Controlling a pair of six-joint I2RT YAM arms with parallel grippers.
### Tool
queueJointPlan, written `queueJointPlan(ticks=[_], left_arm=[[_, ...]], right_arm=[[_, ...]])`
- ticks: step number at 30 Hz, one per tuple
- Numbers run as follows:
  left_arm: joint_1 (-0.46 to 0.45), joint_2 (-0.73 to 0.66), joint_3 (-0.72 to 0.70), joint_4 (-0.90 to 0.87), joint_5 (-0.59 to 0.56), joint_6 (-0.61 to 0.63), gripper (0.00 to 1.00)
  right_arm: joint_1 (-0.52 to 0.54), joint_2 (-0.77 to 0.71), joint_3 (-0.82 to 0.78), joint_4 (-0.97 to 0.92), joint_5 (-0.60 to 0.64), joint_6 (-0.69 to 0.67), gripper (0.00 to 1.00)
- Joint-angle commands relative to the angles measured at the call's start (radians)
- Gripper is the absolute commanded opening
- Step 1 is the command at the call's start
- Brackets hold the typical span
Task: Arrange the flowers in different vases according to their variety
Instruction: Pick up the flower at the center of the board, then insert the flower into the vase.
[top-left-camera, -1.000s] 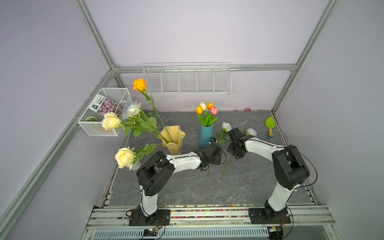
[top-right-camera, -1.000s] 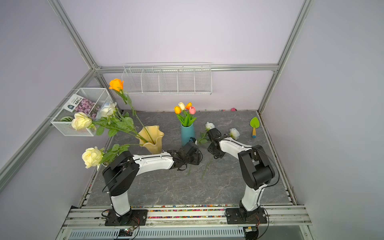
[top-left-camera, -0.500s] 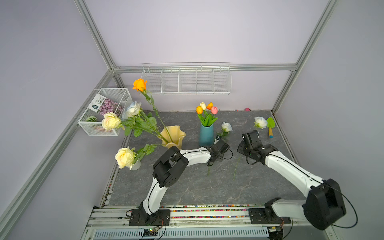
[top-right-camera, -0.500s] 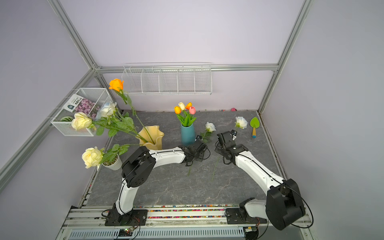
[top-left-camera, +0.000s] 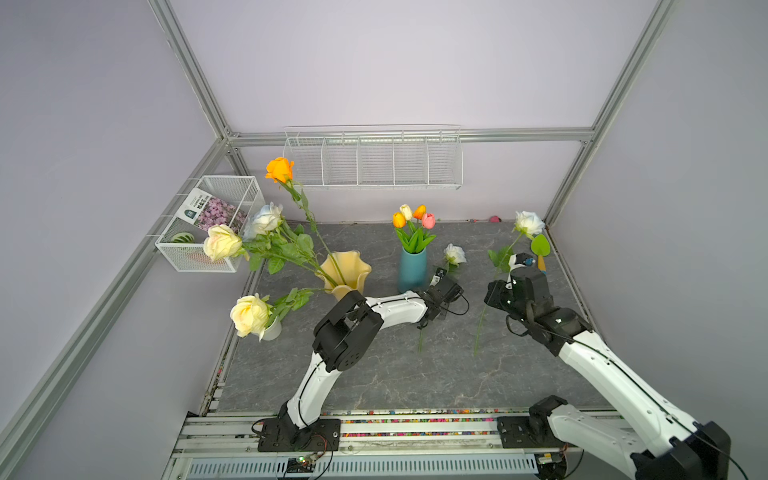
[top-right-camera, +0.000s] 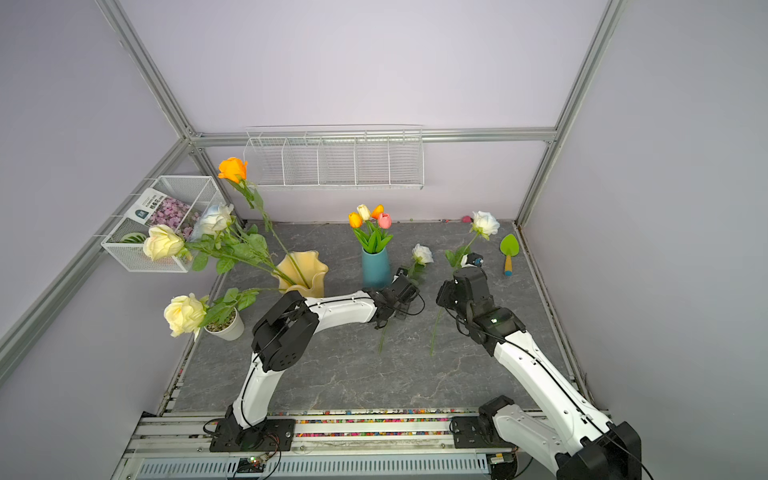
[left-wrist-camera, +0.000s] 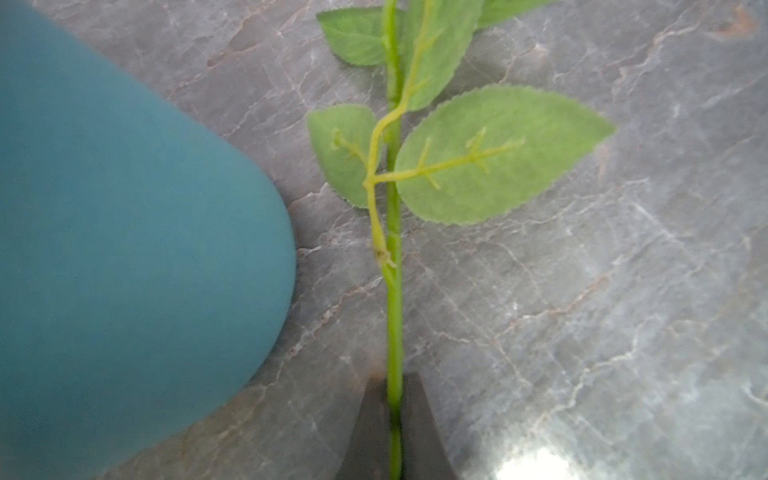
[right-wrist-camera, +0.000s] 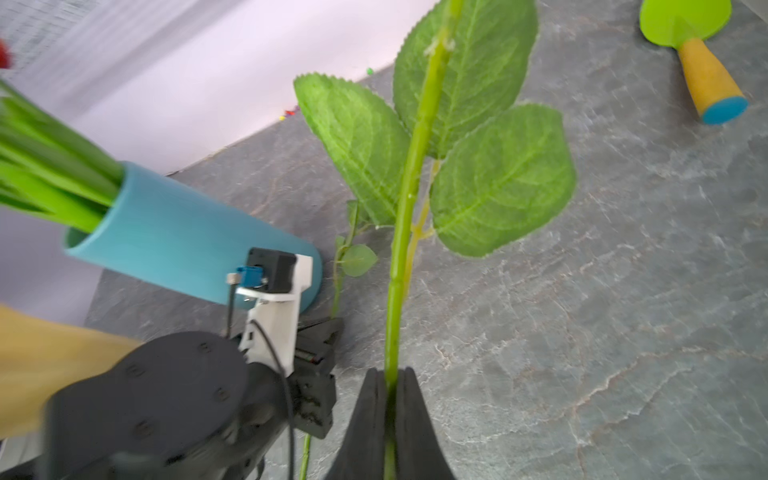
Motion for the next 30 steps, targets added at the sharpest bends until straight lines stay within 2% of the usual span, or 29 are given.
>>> queueJointPlan(ticks=[1,8,18,26,30], left_arm=[[-0.007,-0.059,-0.062,-0.001,0.021,-0.008,0.0],[-0.039,-0.273,-0.297,0.067,0.033,-0.048,0.0],[-0.085,-0.695,-0.52,-0.011,-0.036,-0.107,0.0],[-0.087,-1.075,-0.624,-0.091,-0.028,-0.13,0.0],[-0.087,-1.252,-0.624,-0.094,-0.009,-0.082,0.0]], right_arm=[[-0.003,-0.047,-0.01,0.08,-0.086,-0.08,0.0],[-0.002,-0.09,0.069,0.144,-0.178,-0.08,0.0],[0.001,-0.069,0.19,0.156,-0.158,-0.122,0.0],[0.008,-0.053,0.23,0.221,-0.161,-0.118,0.0],[0.022,-0.042,0.237,0.231,-0.156,-0.119,0.0]])
